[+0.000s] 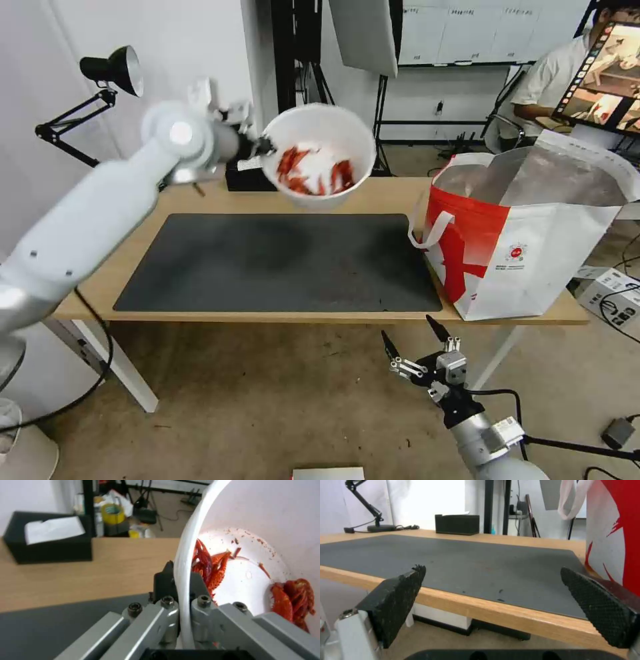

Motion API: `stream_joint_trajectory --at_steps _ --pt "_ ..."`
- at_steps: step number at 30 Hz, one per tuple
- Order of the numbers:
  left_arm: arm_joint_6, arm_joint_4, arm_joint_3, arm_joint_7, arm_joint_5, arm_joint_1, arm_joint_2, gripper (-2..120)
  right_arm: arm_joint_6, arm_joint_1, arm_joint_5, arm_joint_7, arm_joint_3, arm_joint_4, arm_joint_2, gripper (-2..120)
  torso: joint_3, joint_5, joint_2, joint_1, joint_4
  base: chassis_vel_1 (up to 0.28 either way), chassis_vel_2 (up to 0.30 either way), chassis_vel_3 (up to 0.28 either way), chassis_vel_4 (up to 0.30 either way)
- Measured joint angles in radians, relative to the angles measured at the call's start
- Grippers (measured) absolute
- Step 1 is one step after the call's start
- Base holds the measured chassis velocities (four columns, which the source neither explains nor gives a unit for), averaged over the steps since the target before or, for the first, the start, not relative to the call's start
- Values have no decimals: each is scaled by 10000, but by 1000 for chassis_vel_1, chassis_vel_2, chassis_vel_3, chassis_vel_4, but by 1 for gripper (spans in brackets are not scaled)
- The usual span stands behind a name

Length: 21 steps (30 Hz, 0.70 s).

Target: Pick up the trash from the table and place it into the takeout bag.

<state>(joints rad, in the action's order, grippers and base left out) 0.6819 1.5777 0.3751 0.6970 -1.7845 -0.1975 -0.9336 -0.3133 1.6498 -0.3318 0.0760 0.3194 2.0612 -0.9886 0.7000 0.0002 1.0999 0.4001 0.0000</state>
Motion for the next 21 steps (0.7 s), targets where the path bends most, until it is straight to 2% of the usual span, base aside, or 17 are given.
stream_joint_trajectory --at_steps 1,3,6,8,10,11,12,13,16,17,19,21 --pt "0 0 0 0 0 0 0 0 0 0 0 0 0 0 0 100 0 0 0 0 0 0 0 0 0" --pt "-5 -242 315 3 -74 -493 -450 0 0 0 0 0 0 0 0 100 0 0 0 0 1 0 0 0 0" --pt "-6 -301 380 3 -84 -595 -566 0 0 0 0 0 0 0 0 100 0 0 0 0 2 0 0 0 0" --pt "-6 -567 566 0 -116 -963 -1136 0 0 0 0 0 0 1 0 100 0 1 1 0 -1 0 0 0 0" --pt "-6 -567 566 0 -116 -963 -1136 0 0 0 0 0 0 1 0 100 0 1 1 0 -1 0 0 0 0" --pt "-7 -898 738 -1 -139 -1328 -1826 0 0 0 0 -1 0 0 0 100 0 3 1 0 -3 0 0 0 0" --pt "-7 -1079 810 -1 -141 -1482 -2109 0 0 0 0 0 0 0 0 100 0 3 1 0 -4 0 0 0 0" --pt "-7 -1079 810 -1 -141 -1482 -2109 0 0 0 0 0 0 0 0 100 0 3 1 0 -4 0 0 0 0" --pt "-9 -1730 954 5 -116 -1777 -2976 0 0 0 0 -1 0 0 0 100 0 1 2 0 0 0 0 0 0" --pt "-9 -1730 954 5 -116 -1777 -2976 0 0 0 0 -1 0 0 0 100 0 1 2 0 0 0 0 0 0" --pt "-14 -2113 982 1 -45 -1806 -3528 0 0 0 0 0 0 0 0 100 0 1 1 0 0 0 0 0 0" --pt "-23 -2281 987 2 12 -1807 -3797 0 0 0 0 -1 0 0 1 100 1 0 1 0 0 0 0 0 0"
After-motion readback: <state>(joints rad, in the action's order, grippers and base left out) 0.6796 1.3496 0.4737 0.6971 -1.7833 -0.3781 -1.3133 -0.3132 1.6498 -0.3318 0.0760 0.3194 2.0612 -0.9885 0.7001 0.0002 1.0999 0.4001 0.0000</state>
